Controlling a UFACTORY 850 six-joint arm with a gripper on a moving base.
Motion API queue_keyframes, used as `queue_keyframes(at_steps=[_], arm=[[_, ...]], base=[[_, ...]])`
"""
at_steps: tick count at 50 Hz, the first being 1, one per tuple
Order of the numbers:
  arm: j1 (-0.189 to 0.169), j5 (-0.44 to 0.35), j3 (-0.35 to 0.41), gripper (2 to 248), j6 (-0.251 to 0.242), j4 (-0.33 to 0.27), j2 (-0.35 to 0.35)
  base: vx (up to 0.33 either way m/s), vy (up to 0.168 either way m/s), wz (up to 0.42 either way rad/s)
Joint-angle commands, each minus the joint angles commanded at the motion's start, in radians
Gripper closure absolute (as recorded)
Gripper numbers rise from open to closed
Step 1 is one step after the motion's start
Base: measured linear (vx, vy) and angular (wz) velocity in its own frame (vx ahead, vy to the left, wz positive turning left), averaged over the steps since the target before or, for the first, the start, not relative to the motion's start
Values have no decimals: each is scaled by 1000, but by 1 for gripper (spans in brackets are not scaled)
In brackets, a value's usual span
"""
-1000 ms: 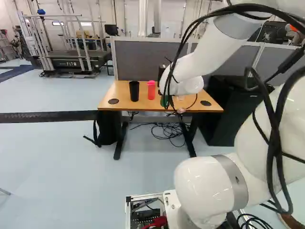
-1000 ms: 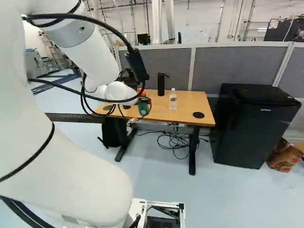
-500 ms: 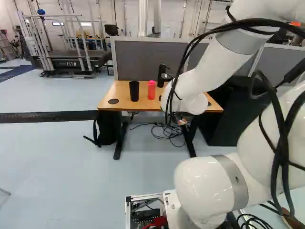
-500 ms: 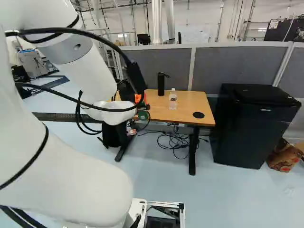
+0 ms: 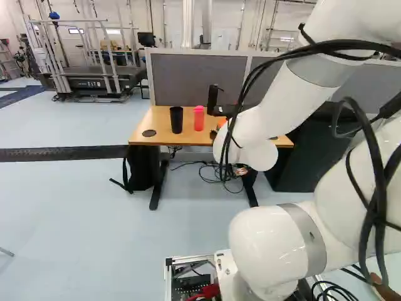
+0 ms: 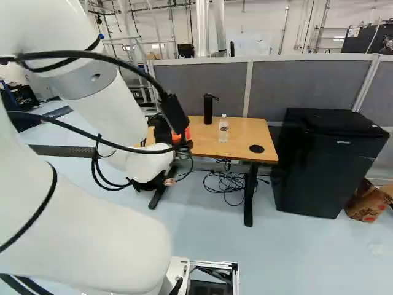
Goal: Pick up the green bottle from the table
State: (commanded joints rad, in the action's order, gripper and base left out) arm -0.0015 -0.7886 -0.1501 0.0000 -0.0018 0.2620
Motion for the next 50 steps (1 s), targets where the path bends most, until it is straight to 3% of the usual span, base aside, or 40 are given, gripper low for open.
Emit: queue_keyframes(at_steps=[24,50], arm=[[1,-72,54,233,0,2,15],[1,-84,63,233,0,2,17]], base=[[0,0,0],[0,0,0]])
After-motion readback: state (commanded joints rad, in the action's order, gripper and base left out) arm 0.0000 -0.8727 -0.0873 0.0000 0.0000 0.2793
